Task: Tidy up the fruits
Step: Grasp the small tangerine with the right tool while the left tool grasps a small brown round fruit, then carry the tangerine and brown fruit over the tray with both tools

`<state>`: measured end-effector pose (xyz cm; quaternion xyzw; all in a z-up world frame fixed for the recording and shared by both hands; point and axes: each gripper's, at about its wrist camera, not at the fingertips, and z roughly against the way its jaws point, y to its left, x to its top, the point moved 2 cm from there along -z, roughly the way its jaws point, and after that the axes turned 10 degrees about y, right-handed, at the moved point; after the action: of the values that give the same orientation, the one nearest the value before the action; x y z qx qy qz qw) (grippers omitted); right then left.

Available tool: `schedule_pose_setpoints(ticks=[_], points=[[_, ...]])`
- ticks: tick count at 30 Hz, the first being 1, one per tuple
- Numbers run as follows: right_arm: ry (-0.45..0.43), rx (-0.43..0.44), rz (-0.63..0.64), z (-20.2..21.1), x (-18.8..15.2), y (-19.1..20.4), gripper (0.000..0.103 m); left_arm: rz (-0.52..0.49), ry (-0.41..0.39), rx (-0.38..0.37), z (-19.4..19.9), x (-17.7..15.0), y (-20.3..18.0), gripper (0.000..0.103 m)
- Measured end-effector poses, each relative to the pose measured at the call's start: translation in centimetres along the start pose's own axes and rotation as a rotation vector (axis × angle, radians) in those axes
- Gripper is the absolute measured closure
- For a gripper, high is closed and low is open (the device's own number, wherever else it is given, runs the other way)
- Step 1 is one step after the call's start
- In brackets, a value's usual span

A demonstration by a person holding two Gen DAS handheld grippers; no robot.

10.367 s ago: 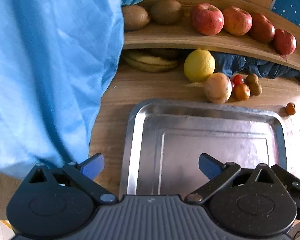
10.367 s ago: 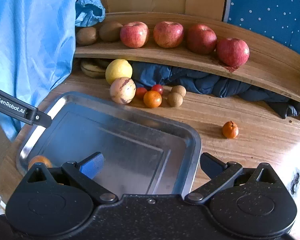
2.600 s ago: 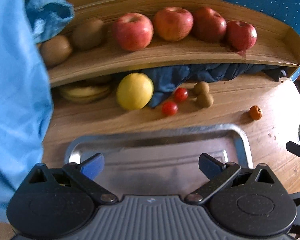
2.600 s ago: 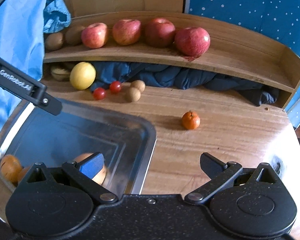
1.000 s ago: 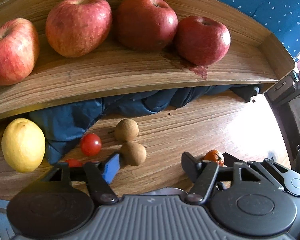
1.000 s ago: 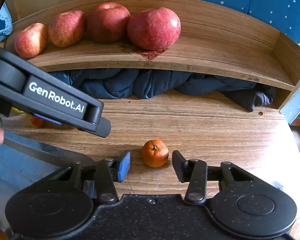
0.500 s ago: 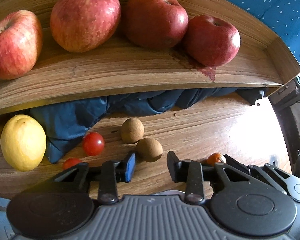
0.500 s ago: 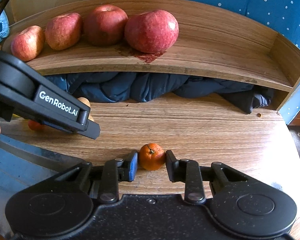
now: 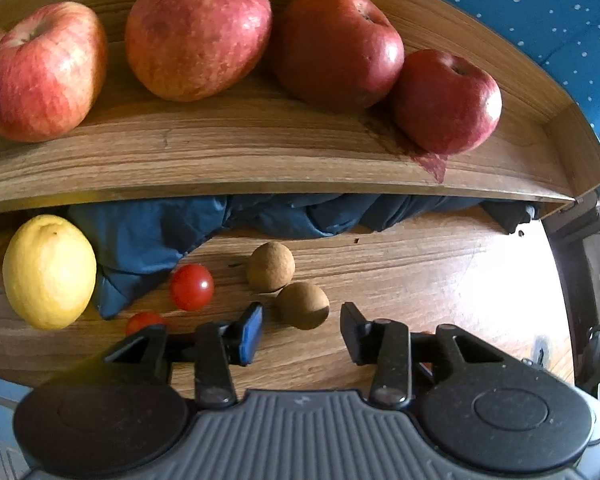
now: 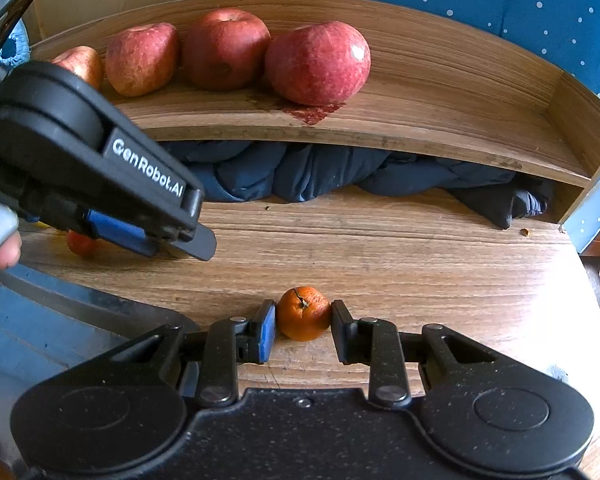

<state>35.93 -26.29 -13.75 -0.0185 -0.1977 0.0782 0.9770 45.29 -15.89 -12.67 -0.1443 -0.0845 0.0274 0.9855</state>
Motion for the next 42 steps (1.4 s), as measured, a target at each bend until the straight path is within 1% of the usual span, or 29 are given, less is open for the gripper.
schedule_pose_setpoints(ticks=[3, 4, 8, 15, 23, 27, 36, 42], points=[[0.000, 0.000, 0.002, 0.0, -0.1, 0.1, 0.072, 0.002, -0.001, 0.007, 0.0, 0.1, 0.0, 0.060], [-0.001, 0.001, 0.004, 0.1, -0.1, 0.1, 0.072, 0.002, -0.003, 0.011, -0.1, 0.1, 0.0, 0.064], [-0.001, 0.004, 0.009, 0.2, -0.2, 0.3, 0.072, 0.018, -0.012, 0.012, 0.0, -0.1, 0.2, 0.071], [-0.004, 0.012, 0.015, 0.2, -0.3, 0.4, 0.072, 0.026, -0.018, 0.003, 0.2, -0.5, 0.4, 0.071], [-0.022, 0.040, 0.043, 1.4, -0.9, 0.6, 0.072, -0.018, -0.023, -0.009, 1.2, -1.8, 0.0, 0.071], [-0.030, 0.056, 0.064, 2.4, -1.6, 1.1, 0.072, -0.041, -0.037, -0.011, 2.1, -3.0, -0.2, 0.072], [-0.047, 0.087, 0.124, 4.6, -3.4, 2.5, 0.072, -0.047, -0.047, -0.004, 4.1, -5.3, 0.3, 0.071], [-0.043, 0.107, 0.158, 5.7, -5.0, 3.3, 0.072, -0.029, -0.048, 0.007, 5.1, -6.5, 0.9, 0.072]])
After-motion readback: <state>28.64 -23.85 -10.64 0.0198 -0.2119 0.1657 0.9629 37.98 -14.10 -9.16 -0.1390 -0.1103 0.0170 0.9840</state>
